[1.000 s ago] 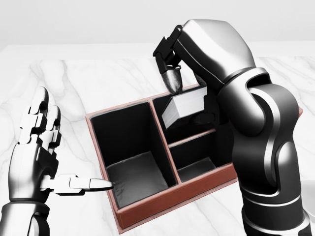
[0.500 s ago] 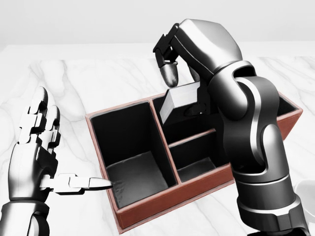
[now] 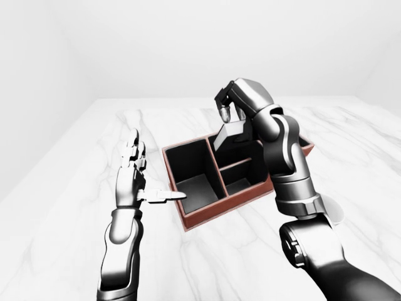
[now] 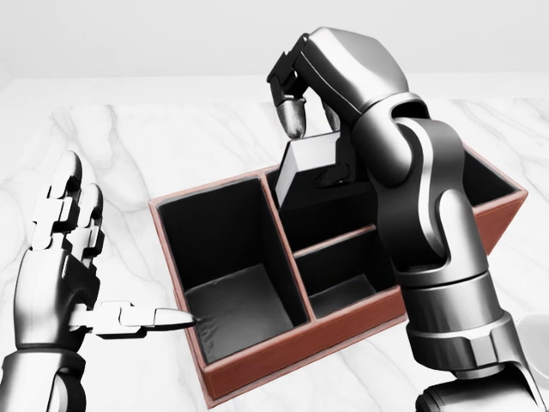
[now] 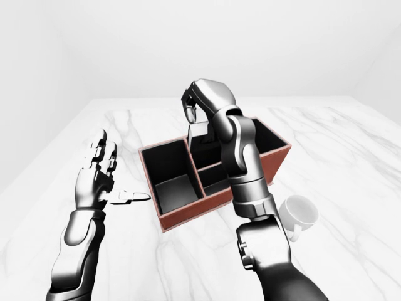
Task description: Pick up the book and place it in the front compartment of the caddy.
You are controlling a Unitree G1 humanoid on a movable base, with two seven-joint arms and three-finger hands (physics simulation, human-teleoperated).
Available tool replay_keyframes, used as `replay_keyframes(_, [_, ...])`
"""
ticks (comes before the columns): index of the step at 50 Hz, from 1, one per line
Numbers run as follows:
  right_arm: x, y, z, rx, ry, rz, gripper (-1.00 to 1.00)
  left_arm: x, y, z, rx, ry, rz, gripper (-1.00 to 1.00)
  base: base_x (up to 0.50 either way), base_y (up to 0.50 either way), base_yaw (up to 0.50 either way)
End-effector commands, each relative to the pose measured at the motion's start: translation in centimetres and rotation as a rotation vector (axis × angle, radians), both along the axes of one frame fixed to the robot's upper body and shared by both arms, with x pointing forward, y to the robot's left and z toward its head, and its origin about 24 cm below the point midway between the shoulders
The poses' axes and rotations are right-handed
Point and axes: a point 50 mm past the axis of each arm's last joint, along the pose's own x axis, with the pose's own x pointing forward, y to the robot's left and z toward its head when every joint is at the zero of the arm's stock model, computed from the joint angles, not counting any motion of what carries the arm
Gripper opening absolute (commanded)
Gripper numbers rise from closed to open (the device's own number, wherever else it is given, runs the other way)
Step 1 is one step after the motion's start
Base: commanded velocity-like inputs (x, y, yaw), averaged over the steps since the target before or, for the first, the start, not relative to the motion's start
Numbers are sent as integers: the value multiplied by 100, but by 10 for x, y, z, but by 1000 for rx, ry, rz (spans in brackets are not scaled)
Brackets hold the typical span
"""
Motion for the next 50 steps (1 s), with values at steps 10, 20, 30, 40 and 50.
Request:
replay_keyframes(10, [15, -4, -2, 17, 0, -49, -100, 0, 0, 0, -1, 0, 2, 100, 0, 0, 0])
replay_keyframes(20, [24, -5, -6, -10, 9, -59, -100, 0, 0, 0, 1, 2, 2, 100, 0, 0, 0])
replay_keyframes(30, [29, -5, -9, -18, 15, -60, -100, 2, 0, -4, 0, 17, 4, 100, 0, 0, 0])
replay_keyframes(40, [31, 1, -8, -31, 12, -45, -100, 1, 1, -2, 1, 9, 6, 100, 0, 0, 0])
replay_keyframes(50, [37, 2, -11, -41, 8, -36, -100, 1, 0, -2, 1, 11, 7, 100, 0, 0, 0])
